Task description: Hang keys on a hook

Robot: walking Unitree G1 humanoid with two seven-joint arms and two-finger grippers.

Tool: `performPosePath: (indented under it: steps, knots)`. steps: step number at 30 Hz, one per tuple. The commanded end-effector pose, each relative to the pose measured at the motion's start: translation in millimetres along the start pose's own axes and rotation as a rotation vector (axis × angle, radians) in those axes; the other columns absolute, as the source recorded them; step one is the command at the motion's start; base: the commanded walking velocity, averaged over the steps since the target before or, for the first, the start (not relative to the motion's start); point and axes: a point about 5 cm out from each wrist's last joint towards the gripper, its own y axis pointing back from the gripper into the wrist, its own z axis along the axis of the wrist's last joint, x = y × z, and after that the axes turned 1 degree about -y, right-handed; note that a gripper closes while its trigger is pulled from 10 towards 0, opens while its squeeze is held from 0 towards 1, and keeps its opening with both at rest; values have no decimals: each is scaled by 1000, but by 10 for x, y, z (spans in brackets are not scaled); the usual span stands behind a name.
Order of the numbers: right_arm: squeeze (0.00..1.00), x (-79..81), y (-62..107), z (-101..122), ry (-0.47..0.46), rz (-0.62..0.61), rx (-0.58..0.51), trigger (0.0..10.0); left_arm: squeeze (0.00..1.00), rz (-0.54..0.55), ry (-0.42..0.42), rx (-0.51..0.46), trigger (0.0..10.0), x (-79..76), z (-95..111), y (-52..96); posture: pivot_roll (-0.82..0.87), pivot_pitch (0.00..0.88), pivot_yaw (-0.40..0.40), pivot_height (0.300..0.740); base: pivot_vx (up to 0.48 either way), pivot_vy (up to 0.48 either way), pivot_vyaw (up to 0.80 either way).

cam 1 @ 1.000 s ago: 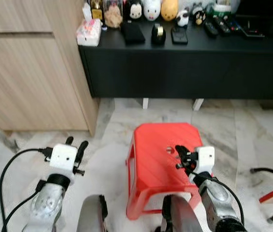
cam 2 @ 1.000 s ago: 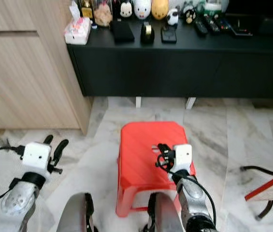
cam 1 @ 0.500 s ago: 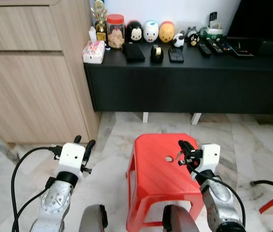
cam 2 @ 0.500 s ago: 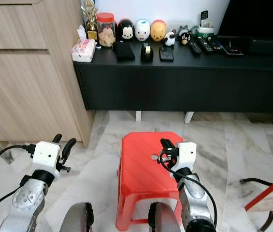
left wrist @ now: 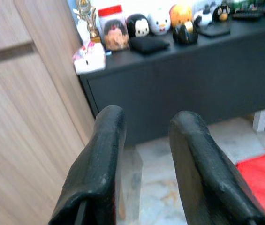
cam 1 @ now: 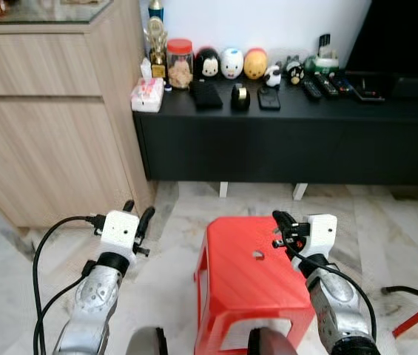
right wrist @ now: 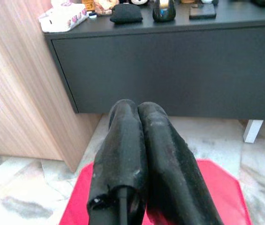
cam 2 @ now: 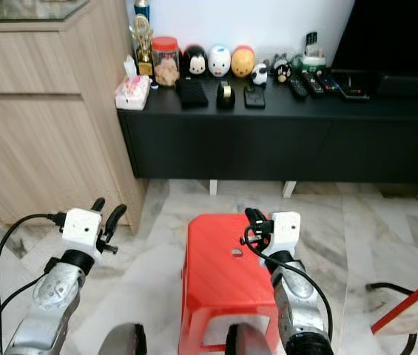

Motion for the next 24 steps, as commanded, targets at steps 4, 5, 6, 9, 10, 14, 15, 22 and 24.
performPosePath:
  steps: [4, 5, 6, 9, 10, 14, 15, 22, 24]
  knots:
    - [0, 75, -47, 98, 11, 36, -19, 10000, 0, -63, 14, 8, 10000, -101, -42, -9, 81, 0, -70, 737, 0, 0, 0]
    - [0, 128, -52, 93, 10, 60, -12, 10000, 0, -69, 12, 1, 10000, -120, -33, -17, 81, 0, -69, 740, 0, 0, 0]
    - [0, 152, -53, 92, 9, 71, -10, 10000, 0, -73, 13, -2, 10000, -130, -27, -22, 81, 0, -70, 740, 0, 0, 0]
    - [0, 188, -55, 86, 7, 85, 0, 10000, 0, -91, 20, -6, 10000, -149, -18, -30, 83, 0, -72, 740, 0, 0, 0]
    - [0, 198, -56, 71, 11, 88, 15, 10000, 0, -111, 28, -6, 10000, -166, -13, -27, 83, 0, -73, 740, 0, 0, 0]
    - [0, 248, -64, 26, 12, 117, 82, 10000, 0, -248, 49, 32, 10000, -270, -48, 24, 86, 0, -76, 740, 0, 0, 0]
    - [0, 268, -74, 26, 7, 127, 100, 10000, 0, -297, 62, 48, 10000, -307, -62, 43, 89, 0, -78, 740, 0, 0, 0]
    - [0, 345, -109, 28, -37, 150, 173, 10000, 0, -482, 72, 111, 10000, -438, -88, 127, 100, 0, -84, 740, 0, 0, 0]
    - [0, 382, -132, 25, -62, 154, 188, 10000, 0, -553, 72, 131, 10000, -487, -90, 158, 108, 0, -88, 740, 0, 0, 0]
